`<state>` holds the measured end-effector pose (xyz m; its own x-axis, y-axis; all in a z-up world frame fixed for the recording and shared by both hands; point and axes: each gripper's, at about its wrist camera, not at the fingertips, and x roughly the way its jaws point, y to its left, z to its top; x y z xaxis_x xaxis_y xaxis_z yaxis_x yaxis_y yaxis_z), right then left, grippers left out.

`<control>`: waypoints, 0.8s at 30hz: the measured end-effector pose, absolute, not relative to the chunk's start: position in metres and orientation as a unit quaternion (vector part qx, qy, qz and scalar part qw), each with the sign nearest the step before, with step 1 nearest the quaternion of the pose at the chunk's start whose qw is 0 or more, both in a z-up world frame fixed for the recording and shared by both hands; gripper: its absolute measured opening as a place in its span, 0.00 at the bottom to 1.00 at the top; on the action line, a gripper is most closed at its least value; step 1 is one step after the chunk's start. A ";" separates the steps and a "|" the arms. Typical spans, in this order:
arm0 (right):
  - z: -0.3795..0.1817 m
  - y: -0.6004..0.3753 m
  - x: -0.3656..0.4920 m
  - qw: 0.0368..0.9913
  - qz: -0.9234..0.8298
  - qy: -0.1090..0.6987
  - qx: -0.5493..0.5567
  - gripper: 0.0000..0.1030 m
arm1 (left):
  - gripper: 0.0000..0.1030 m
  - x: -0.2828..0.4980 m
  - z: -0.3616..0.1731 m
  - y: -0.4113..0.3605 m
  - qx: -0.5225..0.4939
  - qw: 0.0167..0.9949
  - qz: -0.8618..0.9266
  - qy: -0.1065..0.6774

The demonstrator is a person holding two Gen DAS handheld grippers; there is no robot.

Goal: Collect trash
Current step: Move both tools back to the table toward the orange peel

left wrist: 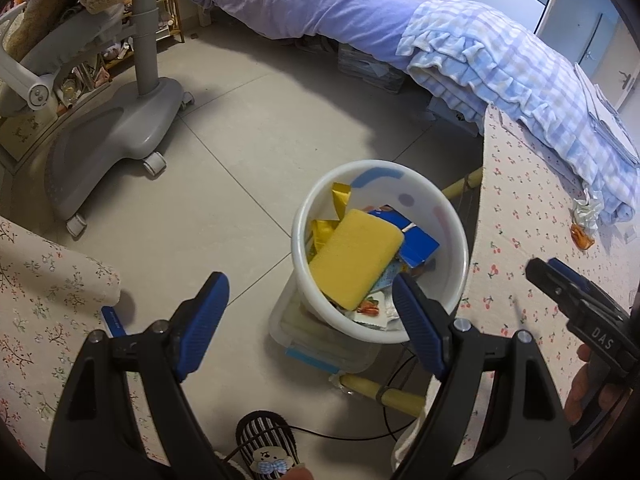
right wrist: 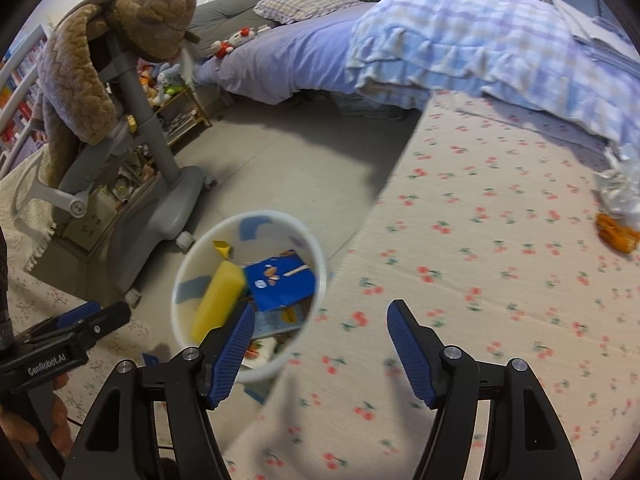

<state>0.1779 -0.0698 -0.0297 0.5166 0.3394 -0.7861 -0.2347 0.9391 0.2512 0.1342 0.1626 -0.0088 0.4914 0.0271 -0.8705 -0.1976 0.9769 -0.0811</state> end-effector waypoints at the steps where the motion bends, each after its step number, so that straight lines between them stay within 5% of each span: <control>1: -0.027 -0.077 0.175 0.871 0.159 0.462 0.055 0.70 | 0.81 0.134 -0.008 0.161 -0.086 0.861 0.064 0.498; 12: -0.007 -0.159 0.151 0.889 0.083 0.448 0.048 0.84 | 0.91 0.130 0.000 0.129 -0.066 0.871 0.039 0.485; 24: -0.010 -0.243 0.133 0.890 0.027 0.451 0.068 0.84 | 0.98 0.135 0.007 0.067 -0.054 0.880 0.000 0.473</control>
